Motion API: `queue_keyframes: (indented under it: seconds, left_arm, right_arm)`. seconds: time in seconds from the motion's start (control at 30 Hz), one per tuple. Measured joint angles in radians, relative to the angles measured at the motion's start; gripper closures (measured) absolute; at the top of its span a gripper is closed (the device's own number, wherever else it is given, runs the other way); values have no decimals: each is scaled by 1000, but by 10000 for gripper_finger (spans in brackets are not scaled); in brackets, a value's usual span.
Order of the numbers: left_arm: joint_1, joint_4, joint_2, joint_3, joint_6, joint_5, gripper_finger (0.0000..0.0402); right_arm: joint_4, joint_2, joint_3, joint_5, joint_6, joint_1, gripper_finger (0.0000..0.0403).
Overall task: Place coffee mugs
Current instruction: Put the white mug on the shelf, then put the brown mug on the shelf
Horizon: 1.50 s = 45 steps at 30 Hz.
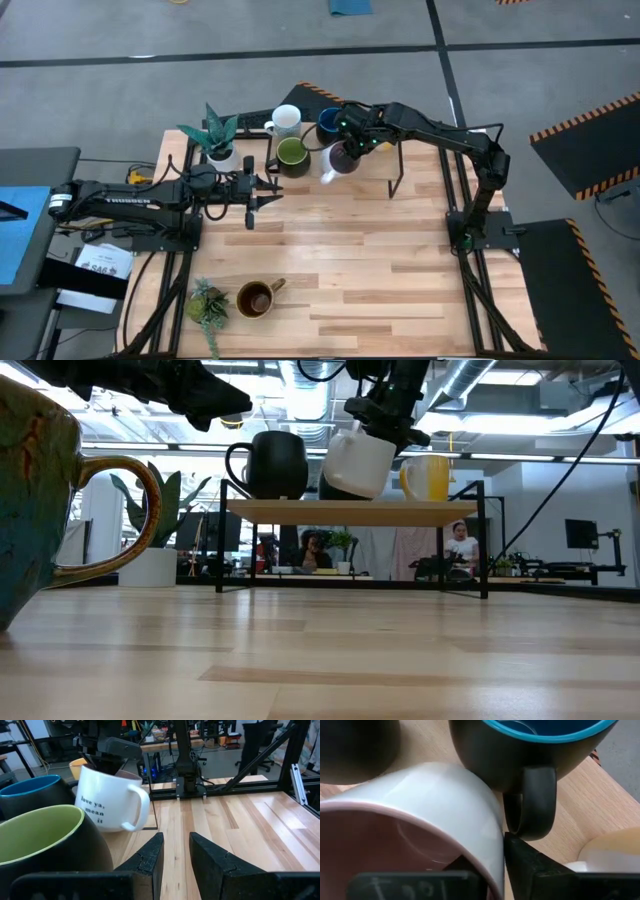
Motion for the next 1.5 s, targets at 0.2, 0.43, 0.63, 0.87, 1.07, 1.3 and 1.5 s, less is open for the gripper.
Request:
queue_keyframes:
  seconds: [0.2,0.43,0.63,0.87,1.07,1.3,1.5]
  left_arm:
    - [0,0,0,0,0,0,323]
    - [0,0,0,0,0,0,323]
    - [0,0,0,0,0,0,323]
    - [0,0,0,0,0,0,323]
    - [0,-4,0,0,0,0,323]
    - [0,-7,0,0,0,0,323]
    - [0,-8,0,0,0,0,323]
  right_arm:
    - [4,0,0,-2,3,2,279]
    - [14,-2,0,-2,3,1,234]
    - [64,-2,0,-2,3,7,218]
    - [38,-2,0,-2,2,7,220]
    - [5,-21,1,-2,-18,7,221]
    - [-3,-105,1,5,-43,6,221]
    - [-38,-175,1,9,-83,52,221]
